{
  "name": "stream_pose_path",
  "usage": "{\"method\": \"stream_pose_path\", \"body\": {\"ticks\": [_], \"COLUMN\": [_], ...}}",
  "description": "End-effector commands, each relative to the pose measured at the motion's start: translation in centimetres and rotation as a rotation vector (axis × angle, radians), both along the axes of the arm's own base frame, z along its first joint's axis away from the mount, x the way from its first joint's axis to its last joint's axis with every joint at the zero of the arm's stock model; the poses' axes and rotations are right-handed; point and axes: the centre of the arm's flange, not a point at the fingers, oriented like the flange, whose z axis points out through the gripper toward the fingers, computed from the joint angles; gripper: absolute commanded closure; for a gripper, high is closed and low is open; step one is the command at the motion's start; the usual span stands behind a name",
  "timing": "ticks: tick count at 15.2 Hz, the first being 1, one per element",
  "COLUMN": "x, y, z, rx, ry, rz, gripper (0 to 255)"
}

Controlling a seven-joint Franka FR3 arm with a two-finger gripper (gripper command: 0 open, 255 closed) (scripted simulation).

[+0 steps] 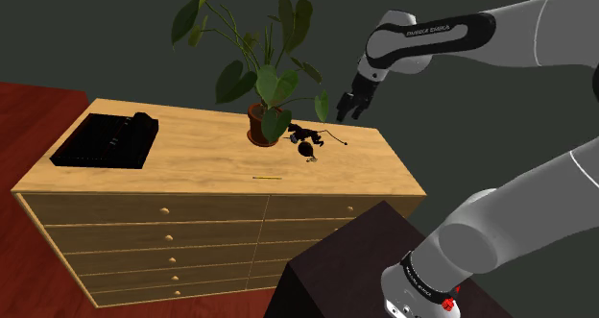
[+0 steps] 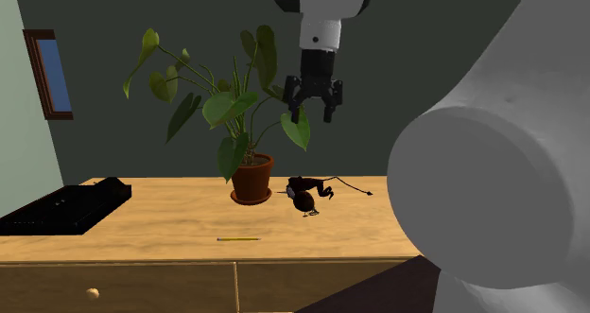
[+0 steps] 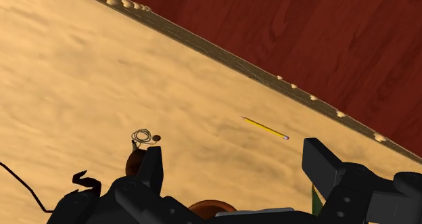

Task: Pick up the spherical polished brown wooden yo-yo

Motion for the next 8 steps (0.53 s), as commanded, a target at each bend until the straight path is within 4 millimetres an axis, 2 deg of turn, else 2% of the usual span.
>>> {"method": "stream_pose_path", "body": {"ticks": [1, 8], "x": [1.6, 7.2], "y": [-0.8, -3.9], "z": [-2.1, -9.2], "rx": [0.004, 0.02], "ry": [0.008, 0.039], "rz": [0.001, 0.004], "gripper": [0, 0]}}
